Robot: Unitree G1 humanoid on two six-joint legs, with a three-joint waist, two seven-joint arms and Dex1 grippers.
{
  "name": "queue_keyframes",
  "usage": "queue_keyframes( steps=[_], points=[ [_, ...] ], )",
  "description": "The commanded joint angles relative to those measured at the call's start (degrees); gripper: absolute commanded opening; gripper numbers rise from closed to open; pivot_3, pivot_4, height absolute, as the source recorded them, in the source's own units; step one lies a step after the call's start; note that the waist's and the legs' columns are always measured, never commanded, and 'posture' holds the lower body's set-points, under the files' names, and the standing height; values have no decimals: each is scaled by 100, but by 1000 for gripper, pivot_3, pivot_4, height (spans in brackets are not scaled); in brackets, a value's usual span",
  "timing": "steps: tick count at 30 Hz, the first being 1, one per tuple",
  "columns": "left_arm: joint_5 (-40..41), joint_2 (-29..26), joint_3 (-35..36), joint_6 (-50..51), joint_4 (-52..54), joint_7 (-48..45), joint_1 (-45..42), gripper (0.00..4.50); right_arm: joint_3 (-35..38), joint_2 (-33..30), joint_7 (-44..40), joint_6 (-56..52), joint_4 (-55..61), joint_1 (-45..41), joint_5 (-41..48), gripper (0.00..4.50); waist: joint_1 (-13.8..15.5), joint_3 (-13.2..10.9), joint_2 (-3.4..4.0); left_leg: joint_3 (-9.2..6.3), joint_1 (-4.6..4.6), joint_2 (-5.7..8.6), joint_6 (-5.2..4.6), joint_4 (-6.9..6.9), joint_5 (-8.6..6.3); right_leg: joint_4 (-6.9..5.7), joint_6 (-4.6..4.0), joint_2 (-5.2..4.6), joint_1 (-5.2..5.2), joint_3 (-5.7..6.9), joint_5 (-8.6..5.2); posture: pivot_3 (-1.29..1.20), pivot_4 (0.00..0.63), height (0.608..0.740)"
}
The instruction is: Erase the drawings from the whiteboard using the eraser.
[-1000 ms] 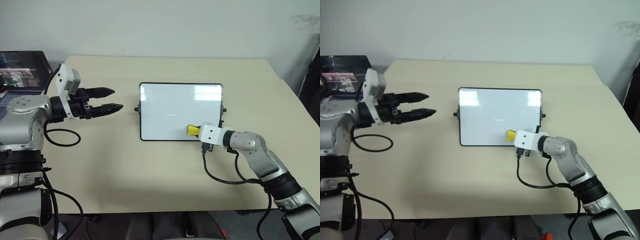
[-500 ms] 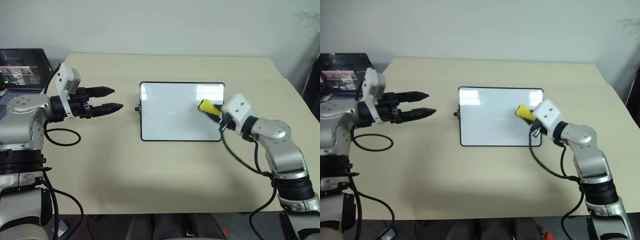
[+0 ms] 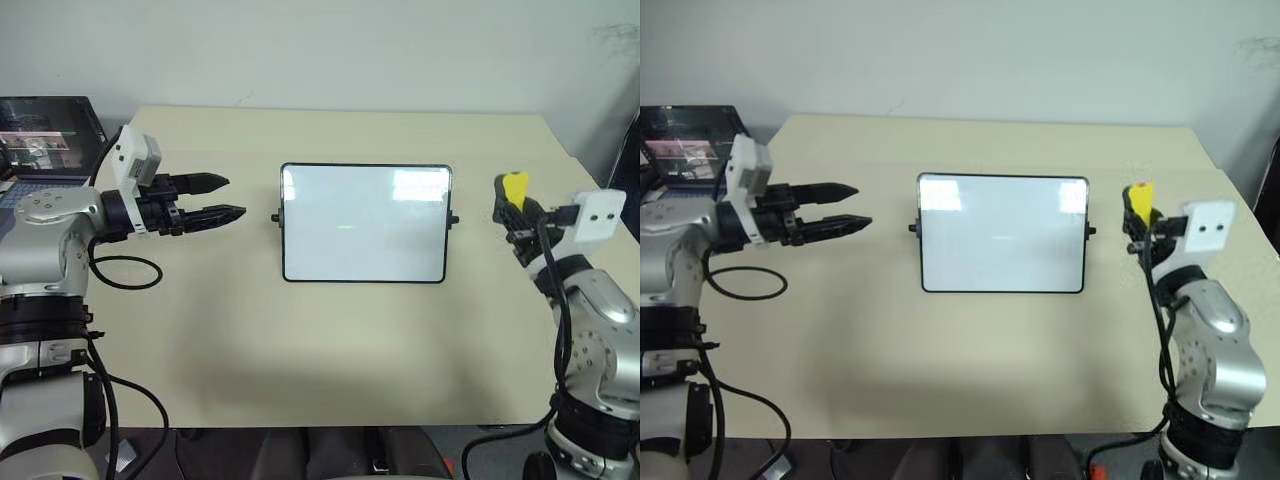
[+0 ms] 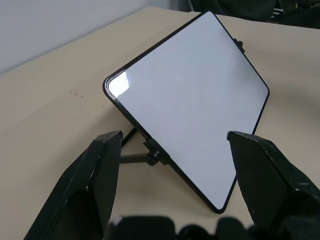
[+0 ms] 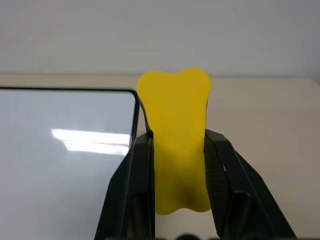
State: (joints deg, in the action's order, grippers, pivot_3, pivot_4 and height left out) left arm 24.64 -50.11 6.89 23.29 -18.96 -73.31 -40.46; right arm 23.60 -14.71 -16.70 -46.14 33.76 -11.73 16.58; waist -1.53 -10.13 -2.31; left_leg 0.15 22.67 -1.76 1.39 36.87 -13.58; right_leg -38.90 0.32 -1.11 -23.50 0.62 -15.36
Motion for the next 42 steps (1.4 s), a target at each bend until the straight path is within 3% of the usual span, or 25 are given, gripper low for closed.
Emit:
queue_keyframes(
  steps=[1, 9, 16, 28, 41, 42],
  points=[
    [-17, 8, 39, -114, -36, -55, -204, 3633, 111, -233, 191, -685, 500, 261, 175, 986, -3, 0, 0, -1, 0, 1, 0, 0, 0, 0, 0, 0, 0, -1, 0, 0, 150, 740],
    [-56, 107, -23, -154, -104, -105, -226, 3633, 239, -850, 324, -2224, 593, 522, 279, 986, -14, 0, 0, -1, -1, 0, 0, 0, 0, 1, 1, 1, 0, 0, -1, 0, 150, 740],
    [-85, 199, -50, -151, -89, -131, -233, 3633, 400, -1783, 154, -2891, -152, 432, 254, 986, -7, 0, 0, 5, 4, 6, -1, 1, 0, 7, 3, 5, 1, 1, -2, 0, 150, 740],
    [-71, 183, -53, -143, -46, -126, -184, 3633, 223, -2716, -368, -2417, -1145, 709, 141, 986, -11, -1, 1, 10, 6, 7, -1, -1, -1, 10, 7, 8, 0, 1, -3, 0, 150, 740],
    [-80, 165, -57, -137, -14, -112, -183, 3633, 71, -2973, -655, -1975, -1665, 896, 129, 986, -9, -1, 0, 11, 6, 7, -1, -1, -1, 11, 8, 11, 1, 2, -3, 0, 150, 740],
    [-80, 168, -57, -139, -13, -109, -184, 3633, 68, -2974, -666, -1962, -1689, 900, 137, 1336, -9, -1, 0, 12, 7, 8, -1, -1, -1, 11, 8, 11, 1, 2, -3, 0, 150, 740]
  ],
)
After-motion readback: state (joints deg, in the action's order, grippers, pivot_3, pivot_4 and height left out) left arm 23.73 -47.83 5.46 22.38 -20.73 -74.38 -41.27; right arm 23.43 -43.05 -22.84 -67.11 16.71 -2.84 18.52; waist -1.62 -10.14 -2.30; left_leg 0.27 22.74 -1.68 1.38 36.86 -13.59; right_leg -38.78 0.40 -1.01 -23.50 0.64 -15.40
